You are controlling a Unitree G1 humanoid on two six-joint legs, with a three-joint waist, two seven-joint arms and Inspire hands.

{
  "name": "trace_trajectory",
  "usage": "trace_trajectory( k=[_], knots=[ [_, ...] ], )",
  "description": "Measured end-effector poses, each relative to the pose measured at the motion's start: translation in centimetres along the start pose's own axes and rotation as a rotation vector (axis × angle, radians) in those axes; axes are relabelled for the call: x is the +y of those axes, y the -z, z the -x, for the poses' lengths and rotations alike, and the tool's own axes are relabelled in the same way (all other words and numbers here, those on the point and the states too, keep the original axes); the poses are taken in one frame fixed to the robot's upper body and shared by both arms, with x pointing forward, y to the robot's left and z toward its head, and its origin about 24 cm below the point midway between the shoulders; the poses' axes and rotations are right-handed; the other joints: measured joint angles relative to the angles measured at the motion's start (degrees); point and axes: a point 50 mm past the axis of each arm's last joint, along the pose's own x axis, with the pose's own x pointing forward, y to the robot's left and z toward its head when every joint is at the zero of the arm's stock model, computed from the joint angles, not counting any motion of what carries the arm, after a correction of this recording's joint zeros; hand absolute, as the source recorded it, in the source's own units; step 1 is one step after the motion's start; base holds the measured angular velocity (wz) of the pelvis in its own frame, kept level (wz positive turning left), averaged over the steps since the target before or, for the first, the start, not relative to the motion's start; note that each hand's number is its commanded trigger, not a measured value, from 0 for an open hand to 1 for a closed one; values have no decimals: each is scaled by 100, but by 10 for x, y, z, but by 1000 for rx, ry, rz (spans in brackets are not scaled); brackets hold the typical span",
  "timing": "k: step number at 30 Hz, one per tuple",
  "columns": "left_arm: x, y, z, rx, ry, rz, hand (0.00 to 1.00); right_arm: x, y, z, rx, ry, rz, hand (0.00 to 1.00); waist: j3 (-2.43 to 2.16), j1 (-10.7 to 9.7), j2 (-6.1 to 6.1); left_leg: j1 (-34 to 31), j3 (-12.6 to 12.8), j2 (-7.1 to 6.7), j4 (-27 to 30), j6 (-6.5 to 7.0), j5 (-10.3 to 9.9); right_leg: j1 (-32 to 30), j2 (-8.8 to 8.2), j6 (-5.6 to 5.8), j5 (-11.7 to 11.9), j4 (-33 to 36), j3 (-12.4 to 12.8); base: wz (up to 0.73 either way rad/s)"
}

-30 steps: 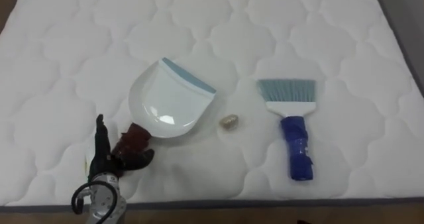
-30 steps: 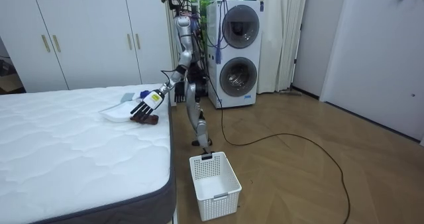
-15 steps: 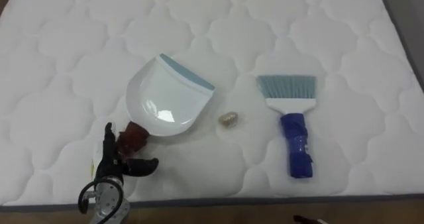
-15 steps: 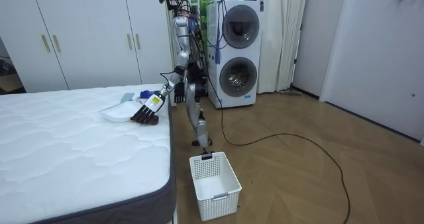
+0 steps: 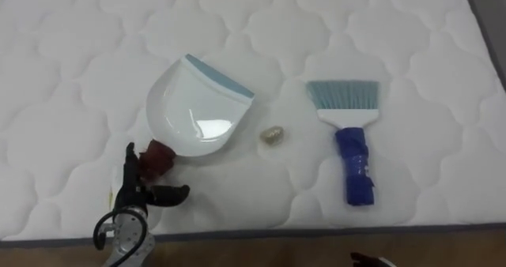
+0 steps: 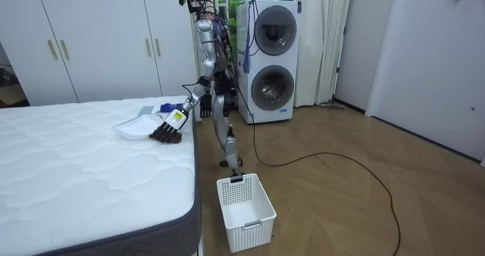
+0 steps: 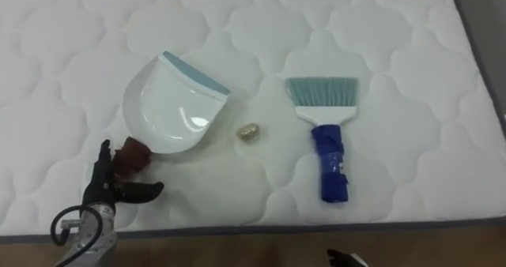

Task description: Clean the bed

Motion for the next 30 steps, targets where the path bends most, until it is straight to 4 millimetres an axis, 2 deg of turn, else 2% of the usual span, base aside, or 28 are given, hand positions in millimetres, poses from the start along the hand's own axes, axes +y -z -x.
trace_trajectory(
  k=[9,10,11,15,17,22,23,24,25,30],
  knots=[
    [3,-5,-11,32,-23,-33,0,-1,-5,-1,-13,15,9,0,39,-99,54,-128,66,18,92,0,0,-159,1,-1,-1,136,149,-1],
    [5,-8,-14,33,-27,-43,0,-2,-8,-1,-17,19,10,0,52,-102,67,-160,125,39,103,0,0,-237,4,-5,-3,222,158,-11],
    [8,-9,-17,37,-32,-53,0,-3,-11,-2,-19,25,15,0,83,-103,76,-171,124,51,105,0,0,-299,4,-30,-19,310,180,-13],
    [12,-13,-21,41,-40,-73,0,-4,-16,-2,-20,41,21,0,115,-211,101,-318,149,54,188,0,0,-442,-3,-76,-56,414,215,3],
    [11,-19,-25,41,-26,-77,0,-6,-18,-3,-26,47,17,0,149,-308,172,-442,183,63,296,0,0,-479,1,-76,-56,415,227,19],
    [17,-28,-33,44,12,-97,0,-8,-23,-3,-35,55,24,0,173,-342,230,-602,208,76,432,0,0,-632,-1,-78,-78,533,287,1],
    [18,-28,-34,52,19,-102,17,-9,-24,-3,-37,56,20,0,173,-370,230,-606,220,80,435,0,0,-667,-4,-78,-78,598,287,0],
    [19,-28,-34,57,23,-104,85,-9,-24,-3,-39,56,19,0,172,-398,231,-610,223,80,438,1,0,-678,-8,-79,-79,620,286,-4],
    [19,-28,-35,64,26,-107,100,-9,-26,-3,-42,56,16,0,172,-418,231,-642,246,86,479,1,1,-722,-14,-80,-82,682,287,0],
    [24,-31,-39,82,48,-109,100,-11,-30,-4,-39,69,0,0,171,-460,229,-663,349,64,524,32,18,-883,-107,-81,-173,1019,277,-1]
  ],
)
